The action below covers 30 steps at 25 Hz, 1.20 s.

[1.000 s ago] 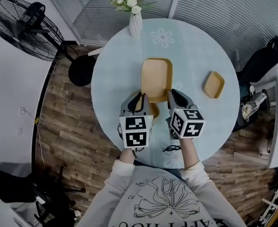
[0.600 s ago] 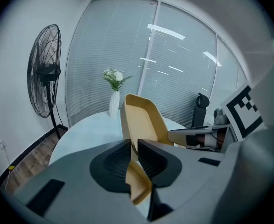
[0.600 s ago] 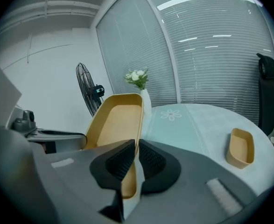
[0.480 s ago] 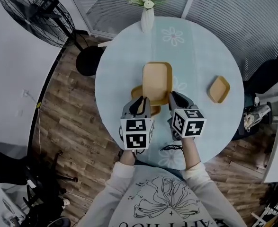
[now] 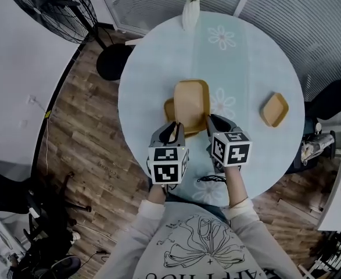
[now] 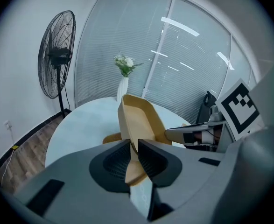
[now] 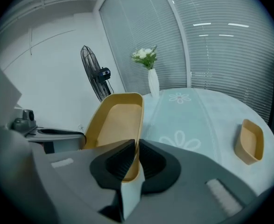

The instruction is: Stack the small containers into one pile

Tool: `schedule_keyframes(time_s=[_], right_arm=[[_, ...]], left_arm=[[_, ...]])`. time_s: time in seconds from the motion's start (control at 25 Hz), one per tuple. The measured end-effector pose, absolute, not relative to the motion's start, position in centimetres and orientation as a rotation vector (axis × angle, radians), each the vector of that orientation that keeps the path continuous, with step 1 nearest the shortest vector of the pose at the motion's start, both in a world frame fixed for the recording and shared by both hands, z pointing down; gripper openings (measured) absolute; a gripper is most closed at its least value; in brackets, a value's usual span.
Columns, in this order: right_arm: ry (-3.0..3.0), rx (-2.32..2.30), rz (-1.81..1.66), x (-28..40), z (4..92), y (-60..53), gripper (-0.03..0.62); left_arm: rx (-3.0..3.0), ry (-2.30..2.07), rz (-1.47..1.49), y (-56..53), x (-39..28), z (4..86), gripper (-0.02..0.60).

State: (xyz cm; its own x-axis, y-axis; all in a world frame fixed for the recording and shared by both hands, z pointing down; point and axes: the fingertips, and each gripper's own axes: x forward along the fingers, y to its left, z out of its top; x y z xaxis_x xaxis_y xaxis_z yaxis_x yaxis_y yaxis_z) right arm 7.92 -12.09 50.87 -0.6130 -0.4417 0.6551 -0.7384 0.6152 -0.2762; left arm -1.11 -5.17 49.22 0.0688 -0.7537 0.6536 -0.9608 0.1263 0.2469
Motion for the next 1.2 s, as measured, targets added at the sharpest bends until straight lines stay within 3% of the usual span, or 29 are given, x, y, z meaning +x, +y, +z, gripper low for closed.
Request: schedule_keyframes(time_s=[1.2], right_arm=[[-2.092,0.73,0.81,6.9,57.6,-9.7,0.035]], left_arm=[[1.459,-1.595,0.34,-1.2,-1.2,56.5,0.063]])
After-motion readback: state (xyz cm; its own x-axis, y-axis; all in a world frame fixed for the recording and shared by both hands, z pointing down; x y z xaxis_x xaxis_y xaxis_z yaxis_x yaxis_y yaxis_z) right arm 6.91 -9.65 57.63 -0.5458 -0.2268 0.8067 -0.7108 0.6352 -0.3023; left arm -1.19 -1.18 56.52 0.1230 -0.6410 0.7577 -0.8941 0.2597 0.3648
